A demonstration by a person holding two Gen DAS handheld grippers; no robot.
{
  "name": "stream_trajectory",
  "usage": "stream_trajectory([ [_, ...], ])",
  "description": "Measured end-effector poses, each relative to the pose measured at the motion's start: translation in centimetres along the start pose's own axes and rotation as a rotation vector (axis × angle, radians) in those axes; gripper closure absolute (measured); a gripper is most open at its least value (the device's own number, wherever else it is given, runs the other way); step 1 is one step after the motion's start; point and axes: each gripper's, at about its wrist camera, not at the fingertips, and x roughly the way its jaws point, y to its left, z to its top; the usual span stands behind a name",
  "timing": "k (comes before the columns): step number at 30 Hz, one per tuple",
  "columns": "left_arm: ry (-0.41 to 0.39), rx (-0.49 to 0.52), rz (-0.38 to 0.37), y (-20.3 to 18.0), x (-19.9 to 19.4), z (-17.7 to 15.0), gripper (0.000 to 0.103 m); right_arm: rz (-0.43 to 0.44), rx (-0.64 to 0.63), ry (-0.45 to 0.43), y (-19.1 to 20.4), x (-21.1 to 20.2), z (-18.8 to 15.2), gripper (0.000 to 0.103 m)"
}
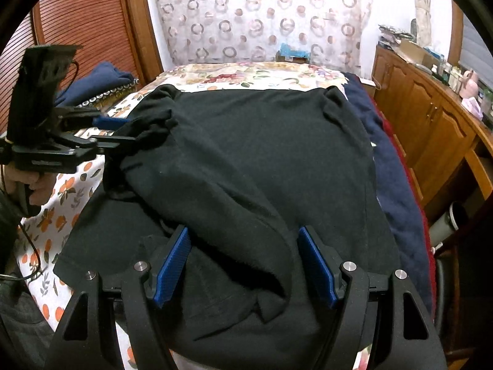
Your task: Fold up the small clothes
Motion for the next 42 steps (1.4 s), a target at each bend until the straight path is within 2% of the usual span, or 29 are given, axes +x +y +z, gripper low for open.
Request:
stream_trajectory([
  [1,0.000,0.002,-0.001,0.0,0.1,0.1,0.093,0.018,-0.005,0.003,-0.2,0.0,0.0,0.043],
  [2,-0.010,0.005,0.007,0.0,-0.1,0.3,0.093,0.031,-0.011,0.007,-0.2,0.0,0.0,0.058],
  [3,-0.024,0.002,0.010,0.0,-0.4,0.7,0.095,0.033,-0.019,0.008,-0.4,-0.1,0.0,0.065],
  [4,-0.039,-0.003,0.014,0.2,-0.7,1.0,0.095,0.039,-0.024,0.009,-0.5,-0.2,0.0,0.077],
  [7,-0.110,-0.020,0.021,0.4,-2.1,2.9,0.095,0.048,0.007,-0.005,-0.9,-0.4,-0.2,0.086],
  [12,-0.198,0.015,0.038,-0.2,-3.3,7.3,0.095,0.079,0.033,-0.074,-1.6,-2.2,0.0,0.092],
  [17,-0.255,0.046,0.046,-0.3,-2.6,11.6,0.095,0.072,0.040,-0.125,-2.6,-4.3,-0.2,0.093],
  [20,-0.258,0.053,0.054,-0.2,-1.1,13.3,0.095,0.059,0.050,-0.141,-3.5,-5.1,-0.7,0.093],
  [22,-0.249,0.053,0.051,-0.1,0.3,14.2,0.095,0.020,0.060,-0.143,-3.8,-5.3,-1.0,0.093],
  [30,-0.176,0.057,0.061,0.3,5.0,15.5,0.095,-0.065,0.093,-0.158,-2.1,-4.2,-0.3,0.088],
  [32,-0.154,0.052,0.058,0.6,5.8,15.7,0.095,-0.058,0.102,-0.159,-1.9,-3.8,-0.3,0.078],
  [35,-0.104,0.030,0.028,1.1,6.6,15.5,0.089,-0.042,0.095,-0.138,-0.9,-3.3,-0.4,0.078],
  [36,-0.104,0.027,0.025,1.2,6.4,15.4,0.079,-0.038,0.092,-0.127,-0.7,-3.3,-0.4,0.078],
  [37,-0.110,0.025,0.029,1.3,6.1,15.2,0.064,-0.029,0.089,-0.117,-0.5,-2.9,-0.3,0.078],
  [40,-0.133,0.022,0.018,1.7,4.6,14.0,0.042,-0.015,0.071,-0.089,0.5,-2.2,-0.4,0.078],
  [42,-0.144,0.022,0.019,2.0,3.5,12.9,0.032,-0.015,0.062,-0.069,0.9,-1.8,-0.6,0.078],
])
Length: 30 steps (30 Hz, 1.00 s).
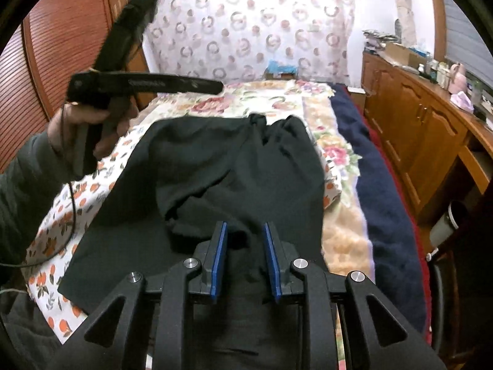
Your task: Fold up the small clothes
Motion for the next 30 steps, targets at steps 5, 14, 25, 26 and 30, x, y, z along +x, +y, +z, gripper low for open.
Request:
stream_trajectory([
  [5,0.003,-0.009,0.007,0.4,-2.2,-2.8,0.024,-0.019,0.007,0.047,0.5,0.9,-0.4,0.078],
  [14,0.005,-0.051,0.055,1.3,-5.3,-6.9,0.024,-0.017,-0.022,0.036,1.3,-0.5,0.0,0.099],
  [25,-0.020,-0.108,0.107,2.3,-8.1,-10.2,0.024,-0.087,0.004,0.098,0.1,-3.0,-1.2,0.101],
  [26,-0.019,-0.120,0.107,2.5,-8.1,-10.4,0.024,-0.087,0.011,0.104,0.1,-2.7,-1.3,0.101],
  [30,-0.026,-0.132,0.136,3.1,-8.1,-10.9,0.024,-0.111,0.012,0.083,0.2,-2.8,0.4,0.098],
])
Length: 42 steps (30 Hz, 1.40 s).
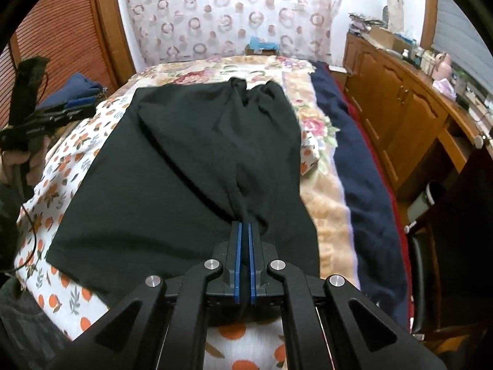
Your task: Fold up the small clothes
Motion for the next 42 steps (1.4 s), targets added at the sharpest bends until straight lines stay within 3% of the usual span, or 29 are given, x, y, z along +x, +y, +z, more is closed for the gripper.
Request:
stream_trajectory([
  [3,-0.003,0.004,0.023,0.4,0.1,-0.3,0.024,-0.019,-0.013,-0.048,0.1,-0.7,1.5,0.089],
  [5,-0.005,-0.002,0.022,0.7,0.2,-0.6,0.024,-0.040,-0.026,-0.077,0.4,-0.8,2.7,0.074],
  [7,-0.005,-0.006,0.022,1.0,0.3,-0.8,0.024,-0.035,-0.036,-0.102,0.7,-0.1,3.6,0.071],
  [11,-0.008,0.007,0.039,1.0,0.4,-1.3,0.024,0.011,-0.042,-0.107,1.7,2.7,6.3,0.070],
  [16,0.005,-0.009,0.028,1.7,0.7,-2.1,0.024,0.061,-0.066,-0.048,2.5,7.4,9.1,0.070],
  [22,0.014,-0.031,0.039,2.6,0.8,-2.4,0.024,0.039,-0.108,0.010,2.5,11.6,12.6,0.070],
  [28,0.014,-0.038,0.060,3.1,0.6,-2.7,0.024,0.023,-0.112,0.055,2.1,13.4,13.8,0.070],
  [30,0.015,-0.040,0.058,3.1,0.6,-2.7,0.024,0.025,-0.122,0.057,2.2,13.6,14.1,0.070],
  [32,0.016,-0.040,0.061,3.0,0.6,-2.7,0.024,0.031,-0.144,0.053,2.6,13.5,14.1,0.088],
  [35,0.015,-0.040,0.058,3.1,0.6,-2.7,0.024,0.037,-0.165,0.009,2.7,12.7,14.6,0.099],
  [42,0.016,-0.043,0.060,3.1,0.6,-2.7,0.024,-0.028,-0.113,-0.104,0.3,10.2,17.1,0.101],
])
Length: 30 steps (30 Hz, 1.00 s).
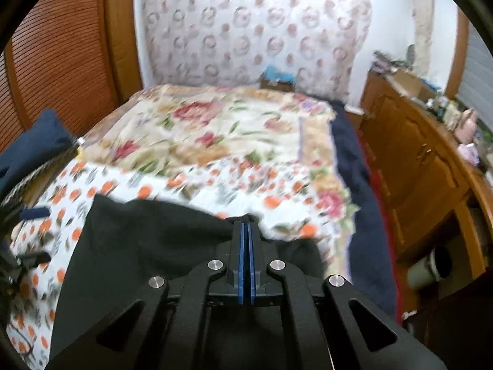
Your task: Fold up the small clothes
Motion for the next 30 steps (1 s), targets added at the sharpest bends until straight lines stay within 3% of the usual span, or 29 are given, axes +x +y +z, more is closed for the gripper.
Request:
stream_trajectory([
  [7,0.002,0.000,0.000,0.1,0.1,-0.2,0.024,-0.150,0.016,0.011,-1.8,1.9,1.7,0.101],
  [12,0.005,-0.002,0.003,0.3,0.2,-0.4,0.024,-0.111,0.061,0.020,-0.4,2.0,1.3,0.099],
  [14,0.006,0.000,0.004,0.3,0.2,-0.4,0.024,-0.102,0.057,0.032,0.1,1.3,0.5,0.078],
  [17,0.006,0.000,0.005,0.3,0.1,-0.4,0.024,-0.050,0.052,0.042,0.4,-0.3,-1.3,0.063],
  [25,0.007,0.011,-0.009,-0.2,0.1,-0.5,0.024,0.019,0.058,0.137,0.9,-4.0,-8.0,0.060],
  [30,0.017,0.016,-0.035,-1.4,-0.2,-0.1,0.024,0.025,0.079,0.155,-0.1,-5.5,-10.2,0.060],
])
